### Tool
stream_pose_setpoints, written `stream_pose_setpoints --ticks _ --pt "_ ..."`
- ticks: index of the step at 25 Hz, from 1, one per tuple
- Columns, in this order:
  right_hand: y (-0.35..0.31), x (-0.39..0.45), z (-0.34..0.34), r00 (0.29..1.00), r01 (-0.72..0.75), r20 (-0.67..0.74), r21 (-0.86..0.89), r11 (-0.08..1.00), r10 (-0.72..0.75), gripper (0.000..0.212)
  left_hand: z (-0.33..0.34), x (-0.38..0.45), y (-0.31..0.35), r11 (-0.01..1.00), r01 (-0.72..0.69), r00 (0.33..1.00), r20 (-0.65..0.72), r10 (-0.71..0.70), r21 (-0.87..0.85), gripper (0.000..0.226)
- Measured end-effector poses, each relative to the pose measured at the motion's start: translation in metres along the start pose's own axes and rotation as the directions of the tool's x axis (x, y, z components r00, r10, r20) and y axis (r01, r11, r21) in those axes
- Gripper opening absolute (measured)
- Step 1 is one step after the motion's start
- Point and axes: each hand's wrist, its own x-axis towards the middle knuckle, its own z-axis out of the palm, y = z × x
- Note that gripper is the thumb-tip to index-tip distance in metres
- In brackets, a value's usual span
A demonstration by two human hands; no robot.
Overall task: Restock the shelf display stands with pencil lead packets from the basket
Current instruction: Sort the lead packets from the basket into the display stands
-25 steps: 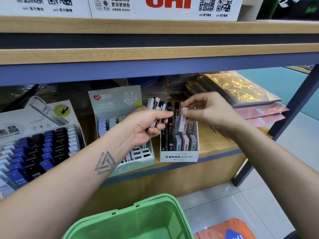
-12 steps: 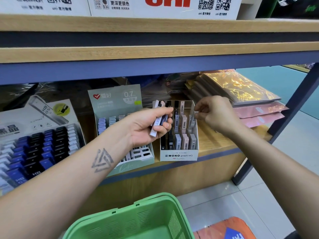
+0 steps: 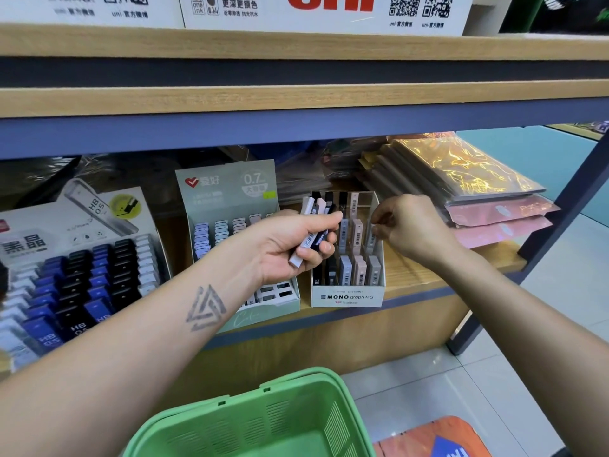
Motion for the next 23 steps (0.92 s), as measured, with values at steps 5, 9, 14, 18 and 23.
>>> stream_pose_setpoints --ticks 5,9,14,18,23 --pt "0.001 0.002 0.01 0.997 0.078 -0.013 -0.196 0.977 -0.082 0.011 0.001 -0.001 -0.004 0.981 -0.087 0.996 -0.011 0.091 0.175 0.018" --pt "-0.016 0.0 -0.01 0.995 -0.071 0.092 0.469 0.88 0.032 0.025 0.002 -0.001 -0.004 0.963 -0.154 0.985 -0.04 0.167 0.22 0.017" --pt "-0.031 -0.002 -0.016 0.973 -0.183 0.229 0.841 0.509 -0.03 0.021 0.004 -0.002 -0.004 0.99 -0.095 0.995 -0.024 0.098 0.102 0.028" --pt "-0.028 0.002 -0.019 0.96 -0.28 0.264 0.885 0.372 0.094 0.017 -0.001 -0.006 -0.001 1.0 -0.011 1.0 -0.01 0.012 0.022 0.024" --pt "-0.026 0.004 -0.017 0.953 -0.302 0.296 0.913 0.275 0.065 0.024 -0.005 -0.004 0.003 1.0 -0.019 0.999 -0.043 0.019 -0.006 0.01"
